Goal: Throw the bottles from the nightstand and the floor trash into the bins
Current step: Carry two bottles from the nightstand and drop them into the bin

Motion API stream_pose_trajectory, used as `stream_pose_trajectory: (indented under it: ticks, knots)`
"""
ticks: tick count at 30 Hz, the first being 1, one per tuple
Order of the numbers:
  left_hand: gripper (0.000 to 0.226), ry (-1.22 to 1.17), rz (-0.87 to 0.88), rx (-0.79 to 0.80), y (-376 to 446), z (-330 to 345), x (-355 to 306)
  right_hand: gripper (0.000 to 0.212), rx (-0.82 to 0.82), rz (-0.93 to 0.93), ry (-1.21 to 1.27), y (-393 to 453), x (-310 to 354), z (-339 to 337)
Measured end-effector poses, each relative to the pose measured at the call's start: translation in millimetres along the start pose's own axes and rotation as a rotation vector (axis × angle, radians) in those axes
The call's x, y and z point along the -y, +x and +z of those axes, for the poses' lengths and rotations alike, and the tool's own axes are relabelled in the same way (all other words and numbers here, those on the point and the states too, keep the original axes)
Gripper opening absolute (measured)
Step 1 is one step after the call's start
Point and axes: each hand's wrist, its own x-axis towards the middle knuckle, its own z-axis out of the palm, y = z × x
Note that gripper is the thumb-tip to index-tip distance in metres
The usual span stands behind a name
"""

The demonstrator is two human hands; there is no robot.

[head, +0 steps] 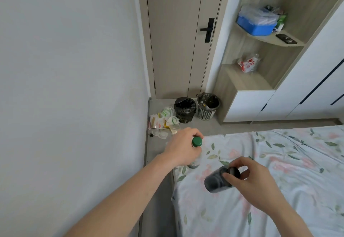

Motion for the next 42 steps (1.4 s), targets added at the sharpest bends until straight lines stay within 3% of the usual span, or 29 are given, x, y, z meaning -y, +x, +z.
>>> stream_pose_trajectory:
  ticks: [12, 26, 33, 42]
  knots:
    - [0.03, 0.001, -0.043, -0.018, 139, -35, 53, 0.017, 0.052, -0.001, -0.012, 154, 21, 2]
    - [0.024, 0.131, 0.023, 0.255, 414, -83, 127, 0.023, -0.038, 0.205, 0.027, 401, 76, 33]
    - [0.024, 0.109, 0.039, 0.193, 454, -99, 126, 0.021, -0.058, 0.159, -0.004, 451, 78, 16]
    - [0.027, 0.085, -0.001, 0.164, 497, -113, 161, 0.011, 0.063, 0.139, -0.049, 528, 79, 22]
